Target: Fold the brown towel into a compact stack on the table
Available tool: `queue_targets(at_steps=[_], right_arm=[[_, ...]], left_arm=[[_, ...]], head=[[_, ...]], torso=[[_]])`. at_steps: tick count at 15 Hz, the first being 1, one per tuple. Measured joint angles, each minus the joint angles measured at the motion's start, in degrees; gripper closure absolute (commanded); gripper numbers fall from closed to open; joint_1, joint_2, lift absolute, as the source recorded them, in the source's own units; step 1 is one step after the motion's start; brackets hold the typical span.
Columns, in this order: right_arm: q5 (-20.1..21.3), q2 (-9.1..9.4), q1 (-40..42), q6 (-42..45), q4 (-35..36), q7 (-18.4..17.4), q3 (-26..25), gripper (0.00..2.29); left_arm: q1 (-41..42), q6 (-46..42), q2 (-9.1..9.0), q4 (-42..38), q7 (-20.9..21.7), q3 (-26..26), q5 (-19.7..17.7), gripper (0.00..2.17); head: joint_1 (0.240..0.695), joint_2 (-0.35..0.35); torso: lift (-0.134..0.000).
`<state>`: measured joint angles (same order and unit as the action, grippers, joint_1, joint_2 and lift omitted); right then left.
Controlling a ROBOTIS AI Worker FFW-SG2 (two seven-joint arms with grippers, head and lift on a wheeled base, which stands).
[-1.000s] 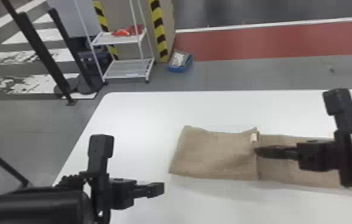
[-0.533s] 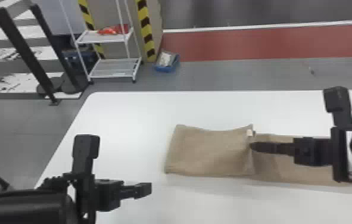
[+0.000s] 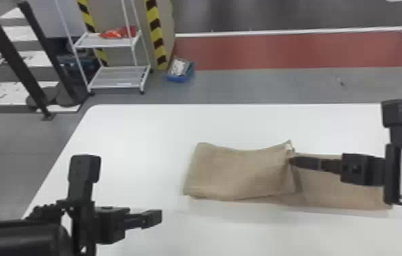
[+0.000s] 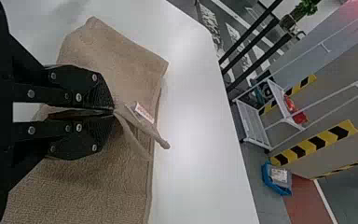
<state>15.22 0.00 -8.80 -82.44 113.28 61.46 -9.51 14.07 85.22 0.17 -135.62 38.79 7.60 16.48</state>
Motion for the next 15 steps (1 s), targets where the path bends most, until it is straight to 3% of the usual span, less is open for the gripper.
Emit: queue_targets(at_steps=[5, 7, 10, 15], right_arm=[[1.79, 0.0, 0.9, 1.15, -1.99, 2.4, -1.7, 1.0], [3.31, 0.0, 1.37, 2.25, -3.48, 2.26, -1.37, 0.71], [5.85, 0.0, 2.21, 4.84, -5.31, 1.51, 0.39, 0.46], [5.94, 0.0, 2.7, 7.86, -7.16, 0.76, 1.52, 0.39]], left_arm=[[0.27, 0.0, 0.0, 0.34, 0.53, 0.46, 0.05, 0.14], [0.34, 0.0, 0.0, 0.44, 0.59, 0.4, 0.12, 0.14], [0.4, 0.0, 0.0, 0.69, 0.58, 0.21, 0.21, 0.14], [0.61, 0.0, 0.0, 0.71, 0.58, 0.36, 0.36, 0.14]], head=[[0.695, 0.081], [0.695, 0.075], [0.695, 0.073], [0.695, 0.084]], torso=[[-0.124], [-0.124], [-0.124], [-0.124]])
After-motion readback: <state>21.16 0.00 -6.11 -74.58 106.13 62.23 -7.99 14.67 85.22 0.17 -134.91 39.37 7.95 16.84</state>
